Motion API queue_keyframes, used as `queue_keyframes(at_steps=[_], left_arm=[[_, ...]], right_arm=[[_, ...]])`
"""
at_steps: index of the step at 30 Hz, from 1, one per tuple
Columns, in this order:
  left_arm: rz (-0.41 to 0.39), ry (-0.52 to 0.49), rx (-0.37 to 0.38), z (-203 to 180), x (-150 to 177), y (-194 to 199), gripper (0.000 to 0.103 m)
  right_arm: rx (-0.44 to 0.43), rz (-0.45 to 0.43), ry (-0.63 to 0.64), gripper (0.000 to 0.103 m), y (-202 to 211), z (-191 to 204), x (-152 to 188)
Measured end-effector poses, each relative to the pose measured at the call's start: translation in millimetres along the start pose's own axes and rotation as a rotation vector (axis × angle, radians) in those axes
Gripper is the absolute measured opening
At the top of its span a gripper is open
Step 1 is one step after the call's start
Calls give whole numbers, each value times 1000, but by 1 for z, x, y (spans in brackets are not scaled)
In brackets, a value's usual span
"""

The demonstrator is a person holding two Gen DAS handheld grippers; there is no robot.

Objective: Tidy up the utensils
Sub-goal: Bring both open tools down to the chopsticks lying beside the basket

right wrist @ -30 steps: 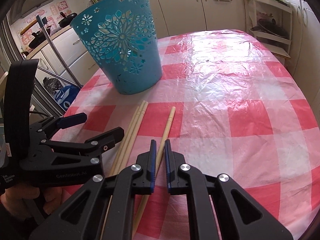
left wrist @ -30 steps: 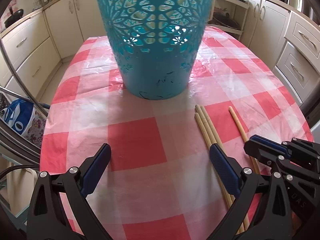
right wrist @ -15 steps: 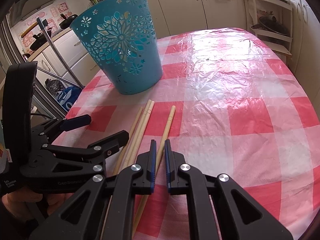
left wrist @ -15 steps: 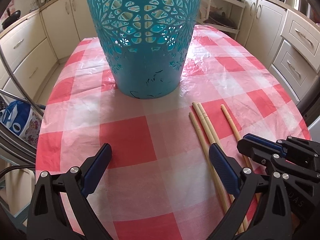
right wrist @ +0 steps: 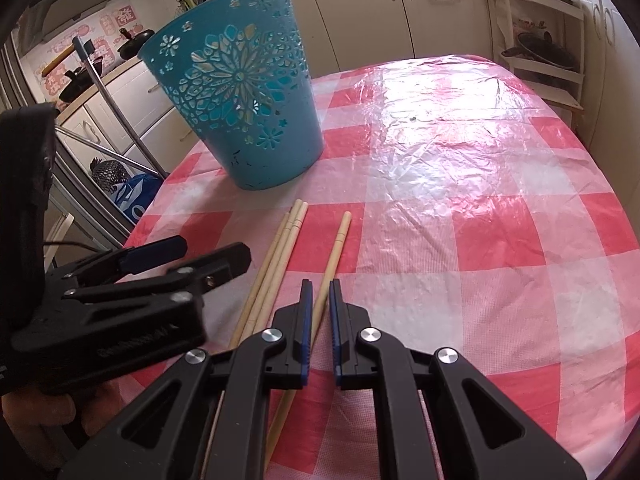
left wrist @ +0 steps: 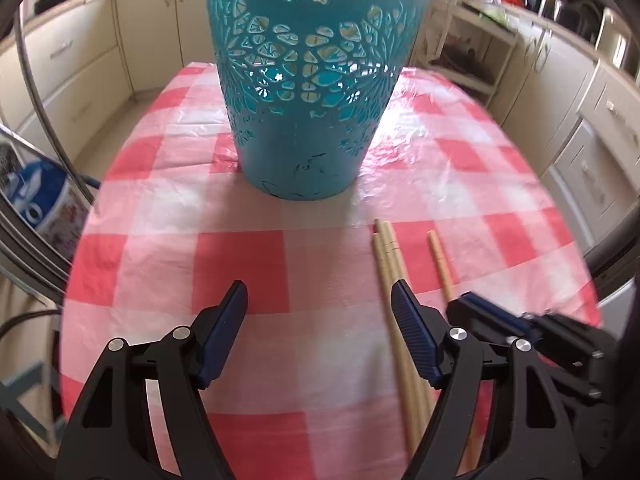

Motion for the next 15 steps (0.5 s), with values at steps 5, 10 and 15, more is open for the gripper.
queue_keyframes(at_steps=[5, 10, 15], left_arm=[[29, 0, 11, -5, 1, -6, 70], [39, -17, -16, -6, 1, -9, 70], [36, -19, -19, -1, 1, -9, 70]], right_arm=[[18, -1, 30, 9, 1, 2, 1], [26, 4, 57, 9, 1, 3, 1], [24, 6, 58, 9, 1, 3, 1]])
Point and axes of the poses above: each gripper's, at about its wrist camera, not at the fingertips, and y roughly against the way its jaws point, z to its left, x to its underside, the point moved 8 cm from there along -y, roughly the way its jaws point
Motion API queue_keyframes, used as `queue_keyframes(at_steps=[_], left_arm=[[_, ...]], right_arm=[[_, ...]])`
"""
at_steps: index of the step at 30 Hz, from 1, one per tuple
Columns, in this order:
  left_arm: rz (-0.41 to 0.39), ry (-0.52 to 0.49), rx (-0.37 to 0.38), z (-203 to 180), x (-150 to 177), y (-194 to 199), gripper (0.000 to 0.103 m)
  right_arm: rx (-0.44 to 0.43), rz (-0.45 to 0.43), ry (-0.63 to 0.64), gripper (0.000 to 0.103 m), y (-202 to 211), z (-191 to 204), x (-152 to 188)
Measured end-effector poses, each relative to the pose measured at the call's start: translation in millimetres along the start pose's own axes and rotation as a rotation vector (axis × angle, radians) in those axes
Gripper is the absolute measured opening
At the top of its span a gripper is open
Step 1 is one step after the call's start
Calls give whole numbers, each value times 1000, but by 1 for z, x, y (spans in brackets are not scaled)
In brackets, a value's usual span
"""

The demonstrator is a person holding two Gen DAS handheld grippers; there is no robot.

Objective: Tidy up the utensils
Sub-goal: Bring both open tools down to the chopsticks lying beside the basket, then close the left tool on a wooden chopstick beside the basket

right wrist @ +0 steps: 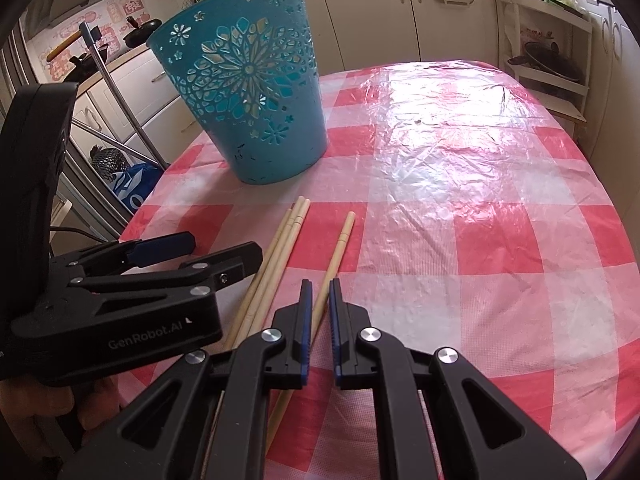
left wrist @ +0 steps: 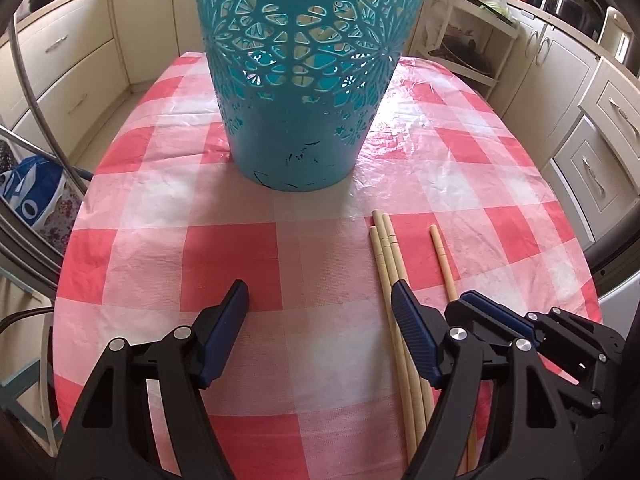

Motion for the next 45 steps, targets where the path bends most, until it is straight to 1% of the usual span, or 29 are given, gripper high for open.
queue_keyframes(at_steps=[3, 6, 7, 9, 10, 15, 17, 19, 21, 22, 27, 30, 32, 36, 40, 43, 45], left_arm=[[7, -14, -15, -2, -1, -3, 70], [5, -46, -29, -7, -2, -6, 71], [9, -53, -37, -7, -2, -7, 71], [15, -100, -77, -10, -1, -9, 71], [11, -104, -83, -11, 0, -9, 71], [10, -80, -95, -8, -2, -10, 70], [4, -78, -94, -8, -4, -9, 61], [8, -84, -86, -10, -4, -7, 42], [16, -95, -69, -12, -3, -5, 31], [21, -101, -65, -12, -3, -5, 30], [24, -112, -69, -13, -3, -5, 29], [11, -130, -50, -17, -1, -3, 9], [11, -131, -46, -17, -1, -3, 7], [1, -133, -43, -16, 1, -1, 4], [-9, -144, -42, -14, 4, 1, 5], [-10, -133, -51, -13, 3, 1, 5], [-13, -137, -53, -14, 3, 1, 5]], right_arm=[[-13, 8, -8, 9, 1, -2, 1], [-64, 26, -68, 9, 4, -11, 2], [-84, 32, -90, 9, 5, -14, 2], [-103, 34, -119, 9, 6, -18, 3], [-109, 35, -127, 9, 6, -19, 3], [-79, 25, -98, 9, 4, -14, 1], [-57, 19, -72, 9, 3, -11, -1], [-33, 15, -41, 9, 3, -8, -1], [-14, 16, -12, 9, 2, -6, -1], [-8, 16, -3, 9, 1, -6, -1], [21, 12, 31, 9, 0, -4, -2], [53, 5, 72, 10, -3, 0, -3], [75, 1, 97, 10, -5, 3, -3], [89, -3, 112, 10, -6, 4, -4], [116, -7, 145, 11, -6, 7, -2], [142, -12, 181, 12, -7, 10, -1], [138, -12, 179, 12, -7, 9, -1]])
Point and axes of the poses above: each gripper's, at about its wrist camera, not at the fingertips, and y roughly against the way its jaws point, z to its left, x to its underside, the point moved 8 cm from there along -y, roughly the way its jaws point
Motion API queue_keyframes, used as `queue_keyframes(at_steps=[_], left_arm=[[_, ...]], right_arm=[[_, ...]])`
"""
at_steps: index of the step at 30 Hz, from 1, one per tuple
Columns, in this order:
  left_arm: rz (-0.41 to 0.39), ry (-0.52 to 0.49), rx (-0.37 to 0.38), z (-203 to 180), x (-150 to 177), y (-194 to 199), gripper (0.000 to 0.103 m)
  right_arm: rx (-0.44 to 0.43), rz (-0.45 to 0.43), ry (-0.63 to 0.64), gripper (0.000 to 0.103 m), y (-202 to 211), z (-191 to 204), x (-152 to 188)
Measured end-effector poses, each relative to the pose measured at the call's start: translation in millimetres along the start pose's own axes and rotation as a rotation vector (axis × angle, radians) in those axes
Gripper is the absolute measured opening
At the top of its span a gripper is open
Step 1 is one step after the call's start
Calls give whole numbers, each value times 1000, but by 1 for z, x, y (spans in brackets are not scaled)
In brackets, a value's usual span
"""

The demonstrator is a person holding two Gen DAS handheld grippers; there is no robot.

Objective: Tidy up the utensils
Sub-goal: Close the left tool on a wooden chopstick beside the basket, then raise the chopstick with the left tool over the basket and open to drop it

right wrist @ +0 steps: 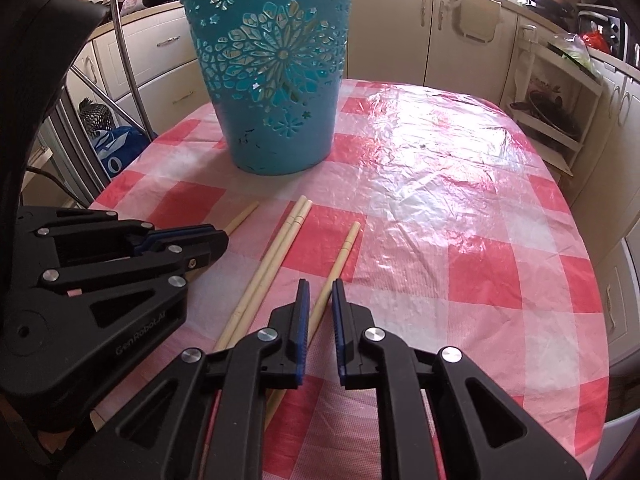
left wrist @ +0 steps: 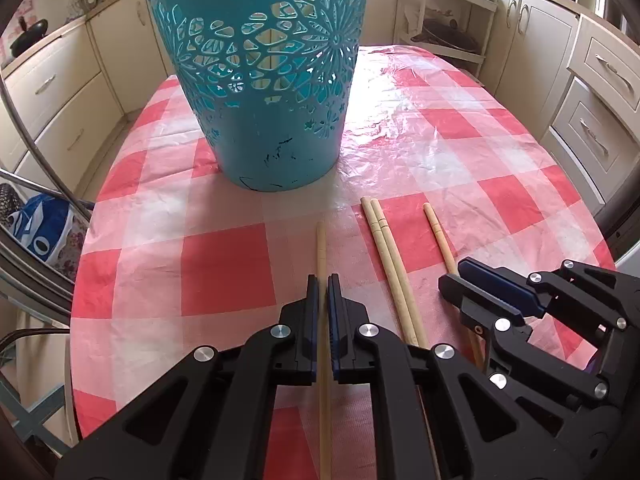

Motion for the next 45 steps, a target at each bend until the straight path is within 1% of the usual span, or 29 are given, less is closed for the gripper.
queue_keyframes(at_steps=[5, 8, 11, 12, 16, 18, 19, 21, 23, 25, 28, 30, 34, 38, 42, 45], left_arm=[[-2, -5, -2, 0, 0, 0, 5], [-7, -9, -15, 1, 0, 1, 9], [-14, -27, -15, 1, 1, 1, 9], [-13, -30, -10, 0, 1, 1, 5], [-11, -23, 21, 3, 2, 4, 4], [-28, 5, 67, 8, 2, 12, 4], [-46, 21, 94, 11, 0, 19, 4], [-117, 62, 155, 22, -10, 44, 4], [-216, 122, 211, 41, -30, 78, 4], [-308, 167, 239, 58, -50, 107, 4], [-479, 230, 251, 85, -94, 155, 4], [-564, 247, 246, 94, -120, 175, 4], [-695, 270, 225, 98, -171, 194, 4], [-771, 320, 218, 101, -213, 189, 4], [-792, 363, 192, 100, -244, 171, 4], [-780, 374, 170, 97, -254, 150, 4]], right_arm=[[-6, -4, -8, 10, 1, -2, 0], [10, -8, 6, 10, 1, -2, 0], [10, -8, 8, 10, 0, -1, 1], [7, -8, 5, 10, 0, -2, 0], [2, -10, -1, 10, 1, -2, 1], [0, -10, -4, 10, 1, -2, 1], [-1, -10, -6, 10, 1, -2, 1], [-2, -9, -7, 10, 1, -2, 1], [-2, -9, -9, 10, 1, -2, 0], [-3, -8, -12, 10, 1, -3, 0], [-4, -7, -16, 10, 1, -4, 0], [-5, -7, -16, 10, 1, -4, 0], [-5, -8, -15, 10, 1, -4, 0], [-8, -9, -16, 10, 1, -4, 0], [-15, -8, -17, 10, 0, -5, -1], [-20, -7, -19, 10, 0, -5, -1]])
Point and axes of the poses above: each gripper's, at about its wrist camera, not at the fingertips, and y roughly against the way its jaws point, z to its left, x to its underside, the point moved 8 cm from there along -y, roughly the way its jaws point
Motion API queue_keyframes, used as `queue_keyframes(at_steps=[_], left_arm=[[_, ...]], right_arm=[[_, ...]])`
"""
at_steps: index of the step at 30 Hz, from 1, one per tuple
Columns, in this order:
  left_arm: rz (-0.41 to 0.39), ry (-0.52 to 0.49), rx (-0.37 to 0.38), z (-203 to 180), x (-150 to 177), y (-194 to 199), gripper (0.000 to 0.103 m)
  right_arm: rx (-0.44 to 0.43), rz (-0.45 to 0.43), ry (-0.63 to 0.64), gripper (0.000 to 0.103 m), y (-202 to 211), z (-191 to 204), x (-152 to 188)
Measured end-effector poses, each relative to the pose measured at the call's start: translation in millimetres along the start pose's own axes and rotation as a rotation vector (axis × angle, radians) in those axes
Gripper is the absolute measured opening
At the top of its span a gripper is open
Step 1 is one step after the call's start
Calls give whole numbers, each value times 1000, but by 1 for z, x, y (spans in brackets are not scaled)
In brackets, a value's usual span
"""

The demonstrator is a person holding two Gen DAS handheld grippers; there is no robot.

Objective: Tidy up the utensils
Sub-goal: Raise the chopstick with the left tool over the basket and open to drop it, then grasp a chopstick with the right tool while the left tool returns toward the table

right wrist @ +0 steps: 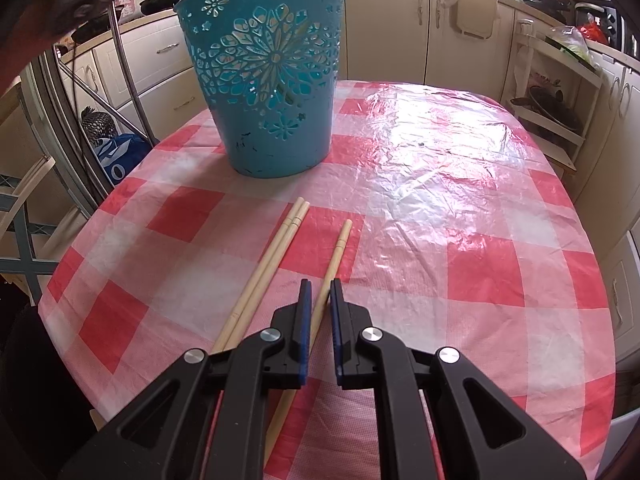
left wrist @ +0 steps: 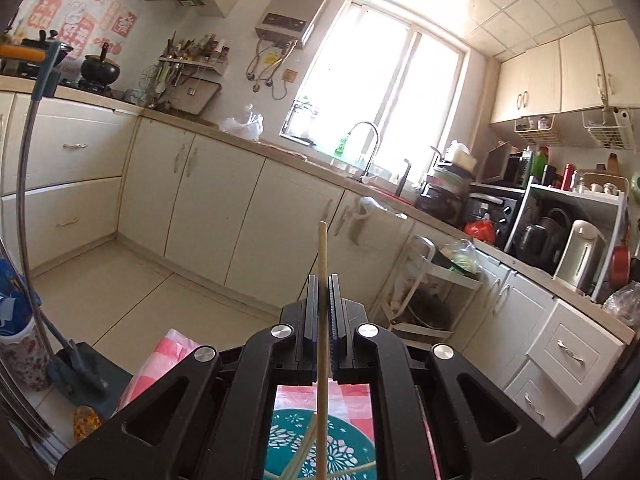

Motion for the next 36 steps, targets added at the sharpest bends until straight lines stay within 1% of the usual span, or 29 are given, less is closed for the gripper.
queue_keyframes(at_steps=[4, 9, 14, 17, 18, 19, 20, 21, 22, 24, 26, 27, 28, 29, 30, 31, 32, 34, 35, 36], left_arm=[[30, -9, -31, 5, 19, -20, 4], [65, -7, -50, 17, 47, -19, 4], [96, -42, -57, 25, 68, 2, 5], [98, -69, -61, 29, 79, 28, 9], [99, -77, -64, 31, 82, 38, 13], [96, -81, -72, 34, 87, 49, 19], [95, -84, -80, 38, 91, 59, 24], [98, -87, -96, 43, 98, 70, 34], [104, -90, -106, 47, 105, 78, 42], [154, -105, -127, 57, 129, 87, 49], [220, -132, -154, 67, 157, 89, 53], [254, -138, -163, 71, 170, 87, 58], [292, -139, -167, 75, 182, 84, 60], [329, -140, -173, 80, 194, 81, 60], [354, -143, -178, 83, 203, 77, 63], [384, -147, -189, 87, 213, 74, 67], [400, -150, -200, 92, 218, 71, 69], [442, -141, -218, 98, 226, 65, 81], [454, -134, -224, 99, 225, 62, 83], [467, -128, -228, 101, 227, 60, 88]], right_arm=[[-7, 1, -6, 10, 0, -1, 0], [-8, 1, -8, 10, -1, -1, 0], [-10, 0, -9, 10, -1, 0, 0], [-12, -1, -8, 12, -1, 0, 0], [-17, -2, -9, 13, -1, 1, 0], [-19, -2, -8, 14, 0, 1, 0], [-19, -2, -6, 15, 0, 1, 1], [-18, -3, -7, 15, 0, 2, 1], [-19, -2, -11, 15, 0, 1, 1], [-26, -2, -26, 15, 1, 0, 2], [-28, -5, -36, 15, 1, -1, 2], [-22, -9, -28, 15, 1, 0, 2], [-6, -14, -9, 14, 1, 2, 3], [9, -17, 8, 13, 1, 3, 3], [28, -24, 32, 13, 1, 5, 3], [30, -27, 34, 10, 1, 5, 4], [27, -29, 28, 9, 1, 4, 4], [10, -30, 0, 7, 1, 0, 4], [1, -30, -15, 7, 1, -2, 4], [-7, -29, -26, 7, 1, -3, 3]])
Point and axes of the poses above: each gripper's, at about its wrist camera, not at the fingertips, and y roughly against the way its jaws point, z to its left, x to its underside, the point moved 8 cm from there along -y, roughly the way its jaws point
